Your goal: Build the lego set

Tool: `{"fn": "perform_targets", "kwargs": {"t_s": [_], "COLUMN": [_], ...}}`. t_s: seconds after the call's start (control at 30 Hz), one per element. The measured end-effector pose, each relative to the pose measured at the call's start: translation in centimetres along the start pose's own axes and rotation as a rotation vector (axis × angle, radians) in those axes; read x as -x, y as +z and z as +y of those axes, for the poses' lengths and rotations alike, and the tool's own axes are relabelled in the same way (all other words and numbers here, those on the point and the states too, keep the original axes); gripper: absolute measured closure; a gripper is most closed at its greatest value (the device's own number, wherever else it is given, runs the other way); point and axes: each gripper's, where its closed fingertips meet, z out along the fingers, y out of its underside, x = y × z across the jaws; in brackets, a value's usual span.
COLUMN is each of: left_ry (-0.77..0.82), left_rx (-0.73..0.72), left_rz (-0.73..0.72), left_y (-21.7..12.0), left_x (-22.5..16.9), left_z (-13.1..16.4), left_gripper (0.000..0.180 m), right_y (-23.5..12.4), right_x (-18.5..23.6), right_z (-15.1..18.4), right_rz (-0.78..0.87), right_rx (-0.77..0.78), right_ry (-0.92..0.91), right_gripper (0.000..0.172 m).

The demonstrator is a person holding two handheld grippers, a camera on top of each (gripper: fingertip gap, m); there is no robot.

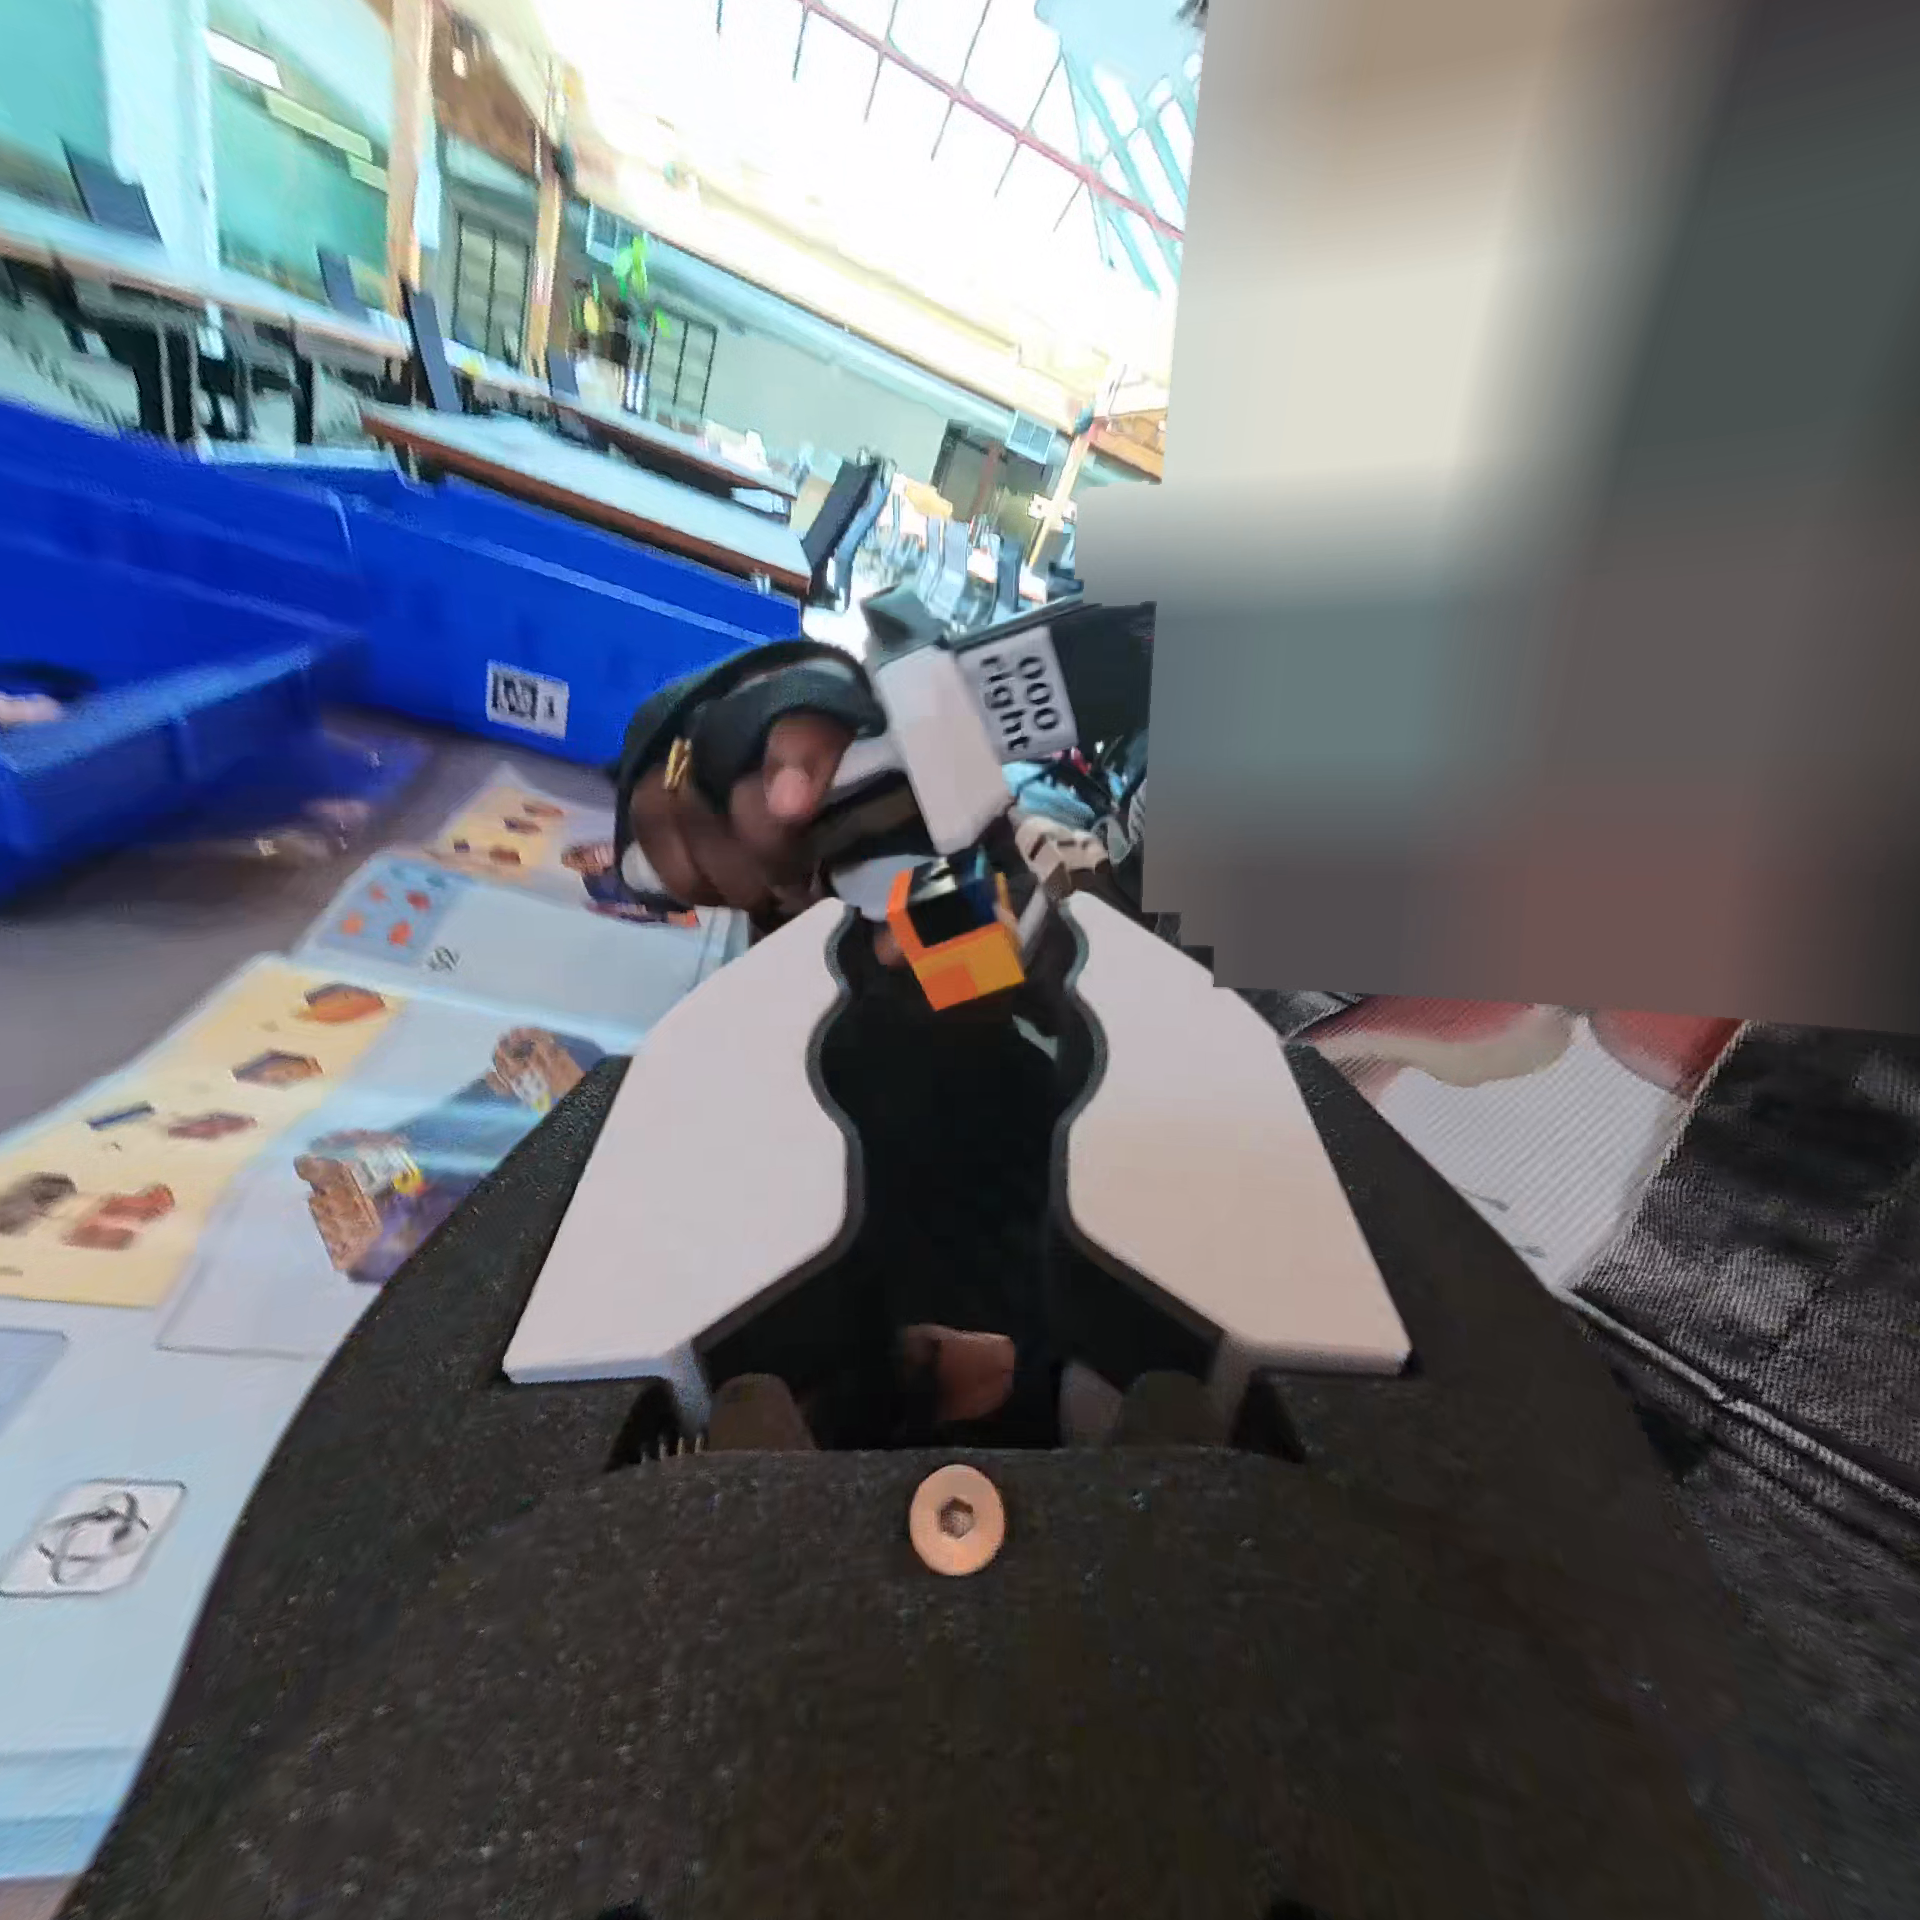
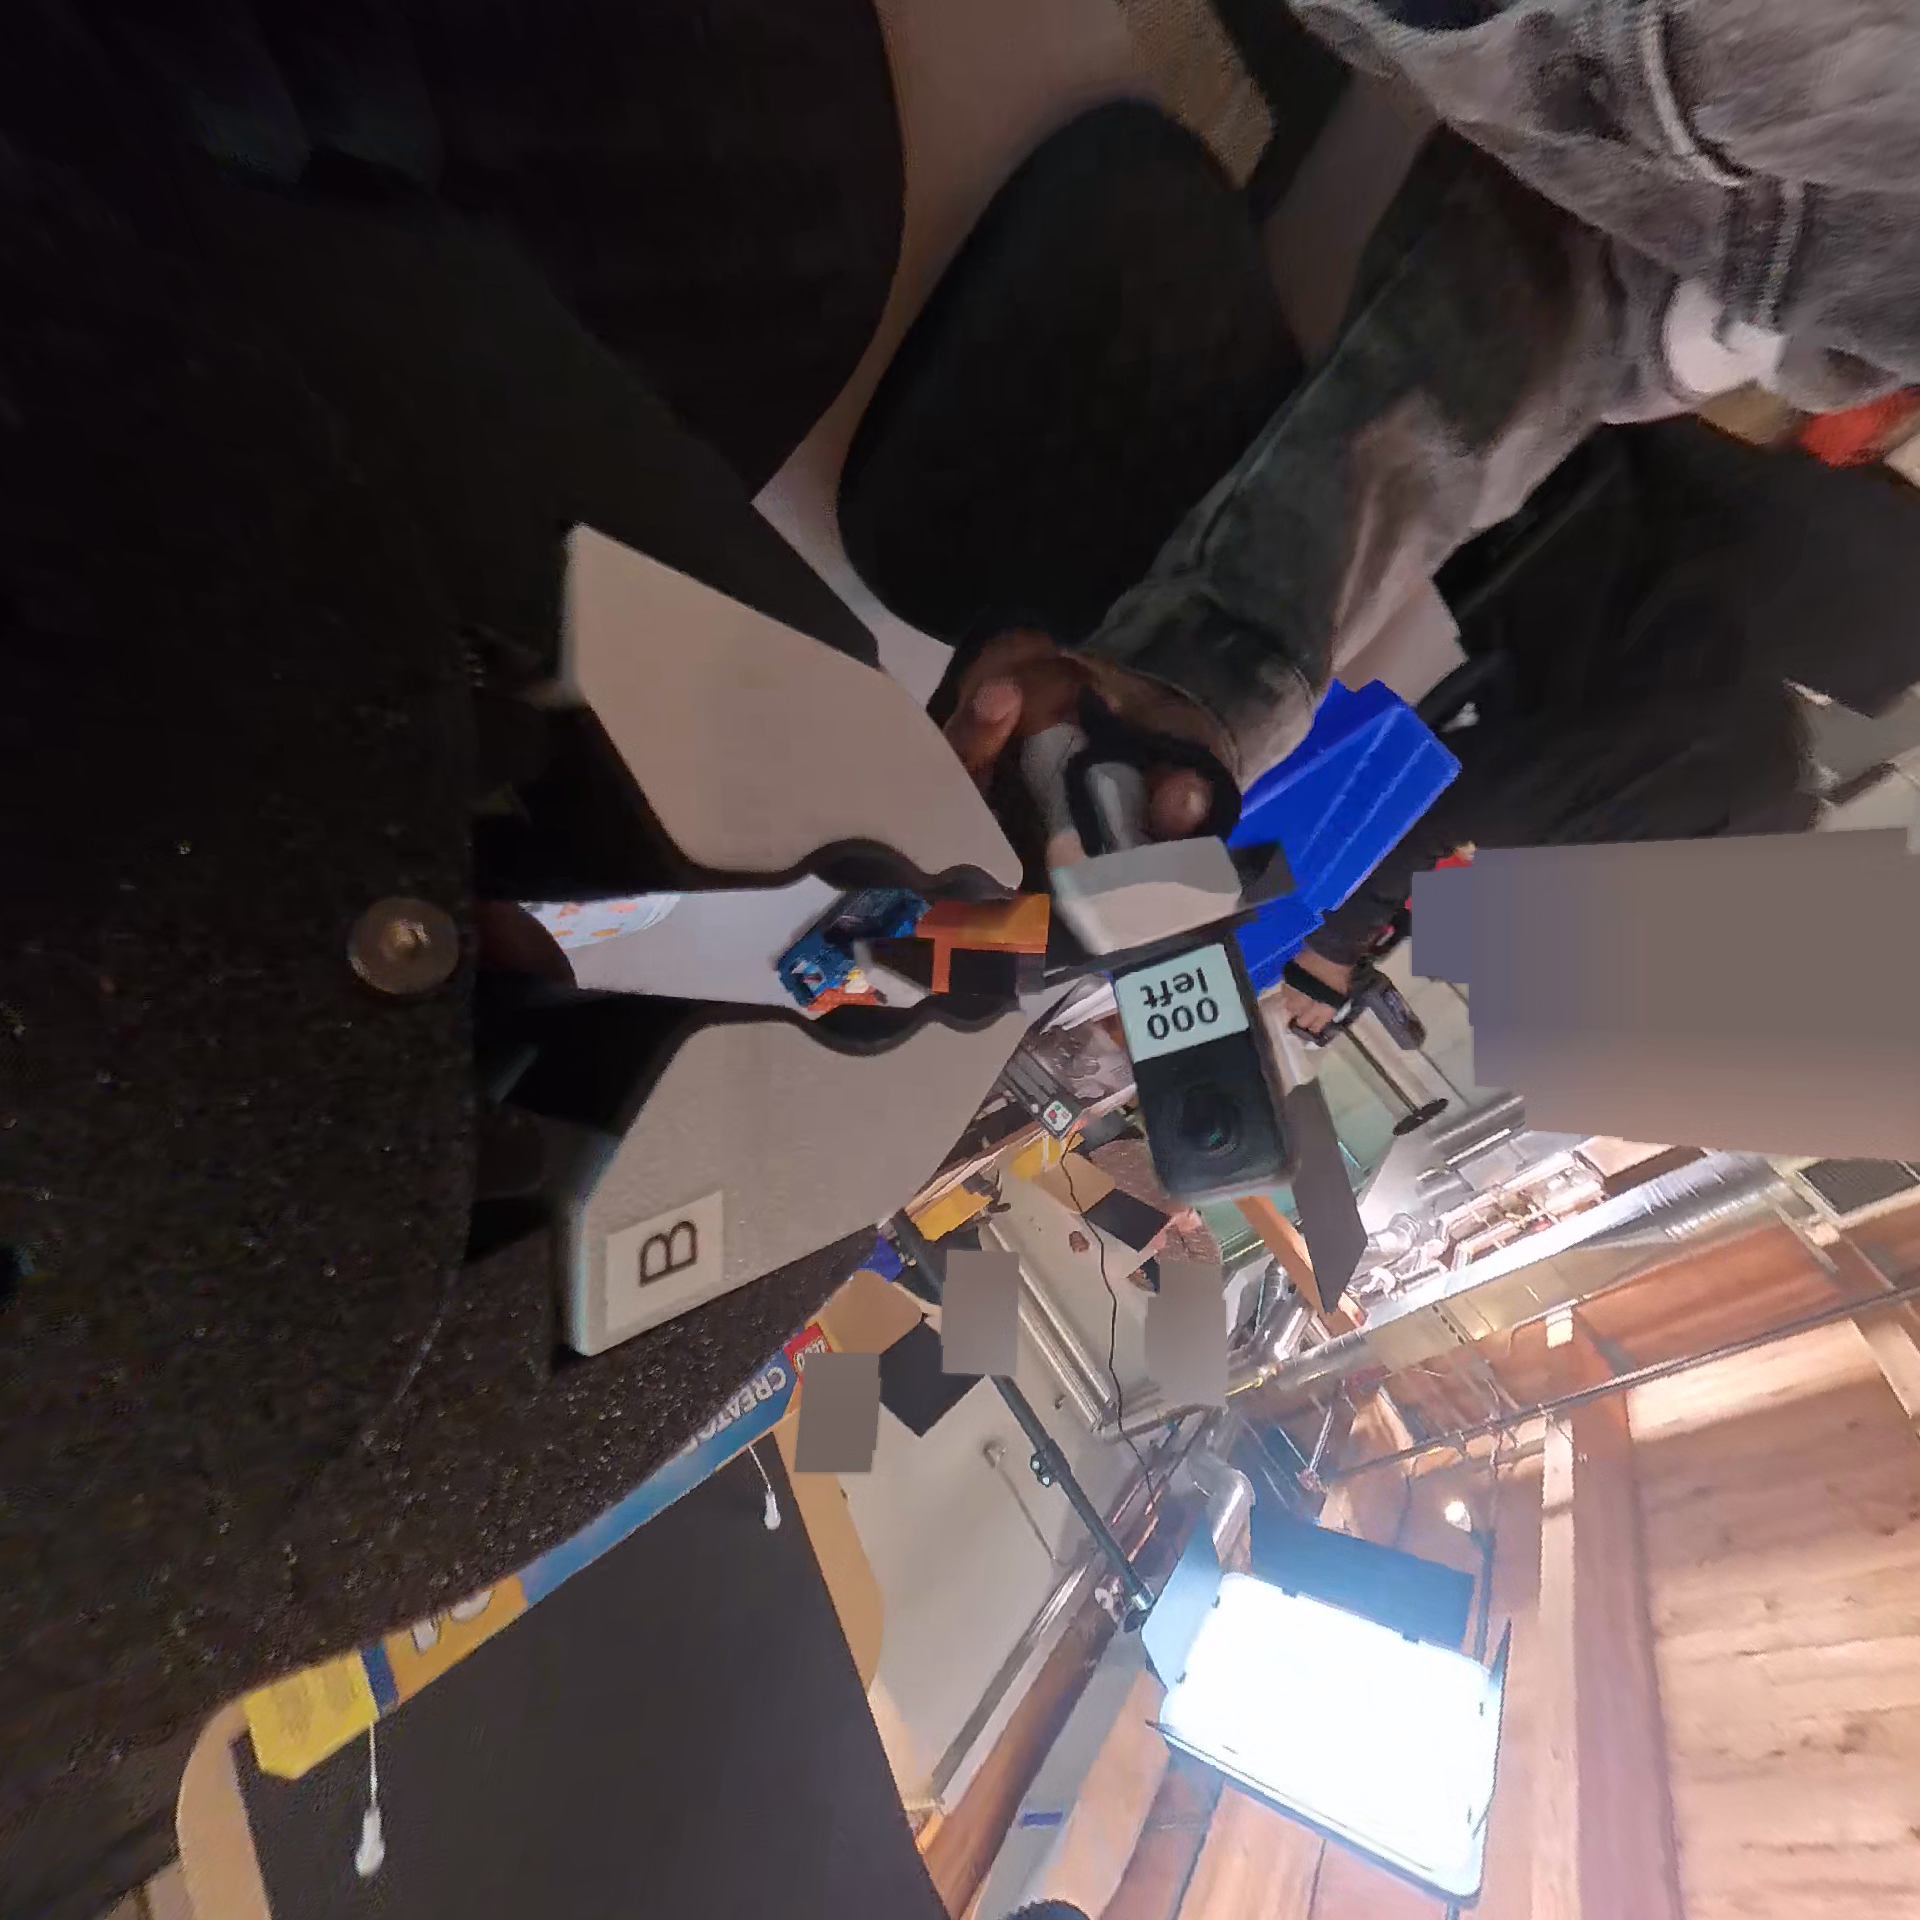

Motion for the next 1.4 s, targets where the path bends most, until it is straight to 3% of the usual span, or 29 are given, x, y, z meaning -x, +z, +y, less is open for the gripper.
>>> {"fn": "perform_targets", "kwargs": {"t_s": [0.13,0.47,0.63,0.83,1.07,1.27,1.4], "left_ry": [-0.093,-0.213,-0.319,-0.410,-0.386,-0.370,-0.398], "left_rx": [-0.006,-0.060,-0.328,-0.733,-1.137,-1.207,-1.191], "left_rz": [0.082,0.078,-0.054,-0.248,-0.303,-0.307,-0.272], "left_y": [0.0,-0.5,-2.4,-4.9,-7.1,-7.0,-6.6], "left_x": [-0.6,0.4,2.8,3.1,1.1,0.6,0.4], "left_z": [0.1,-0.4,-4.0,-6.7,-8.4,-8.2,-7.8], "left_gripper": [0.156,0.164,0.163,0.164,0.163,0.163,0.163], "right_y": [0.6,0.4,-0.5,1.1,4.6,5.7,5.6], "right_x": [1.5,0.5,-3.4,-5.2,-5.4,-5.6,-5.3], "right_z": [0.1,0.6,1.9,1.7,0.6,0.2,0.3], "right_rz": [-0.055,-0.014,0.190,0.309,0.339,0.411,0.421], "right_rx": [0.039,0.048,0.042,0.098,0.188,0.231,0.251], "right_ry": [-0.065,0.045,0.270,0.331,0.287,0.208,0.114], "right_gripper": [0.155,0.155,0.132,0.130,0.132,0.136,0.148]}}
